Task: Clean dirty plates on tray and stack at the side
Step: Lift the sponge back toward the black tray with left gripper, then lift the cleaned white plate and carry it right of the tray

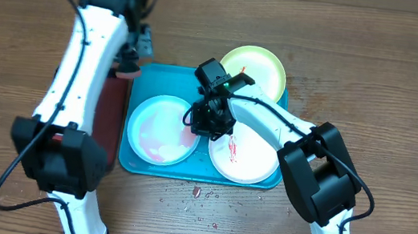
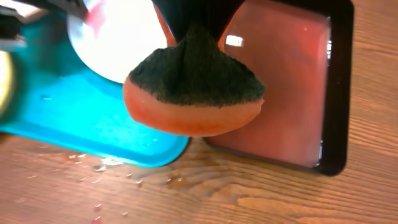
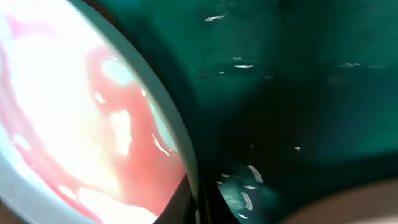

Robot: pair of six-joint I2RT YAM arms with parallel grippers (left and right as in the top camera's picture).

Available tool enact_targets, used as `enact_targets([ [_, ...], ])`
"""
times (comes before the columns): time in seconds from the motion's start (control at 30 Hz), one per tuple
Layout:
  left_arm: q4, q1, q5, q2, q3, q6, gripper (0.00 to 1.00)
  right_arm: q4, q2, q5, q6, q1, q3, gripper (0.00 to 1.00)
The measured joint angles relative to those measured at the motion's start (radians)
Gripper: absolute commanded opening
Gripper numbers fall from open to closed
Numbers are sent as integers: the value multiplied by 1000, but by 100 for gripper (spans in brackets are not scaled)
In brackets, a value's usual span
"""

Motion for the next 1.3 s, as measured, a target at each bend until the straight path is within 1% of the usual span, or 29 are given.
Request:
enact_targets([
  [0.13, -23, 68, 74, 0, 36, 31, 4, -51, -24, 136, -1, 14, 24, 4],
  [0.37, -39, 137, 107, 0, 35, 45, 4, -68, -132, 412, -4, 25, 61, 4],
  [0.53, -39, 140, 118, 0, 35, 46, 4, -68, -173, 594, -6, 58, 63, 4],
  [0.7, -39, 140, 121, 0, 35, 46, 4, -71, -177, 771, -10, 132, 63, 4],
  [1.07, -39, 140, 121, 0, 35, 46, 4, -71, -177, 1324, -13, 335, 63, 4],
  [1.3, -39, 140, 122, 0, 35, 46, 4, -70, -177, 1607, -13, 395, 63, 4],
])
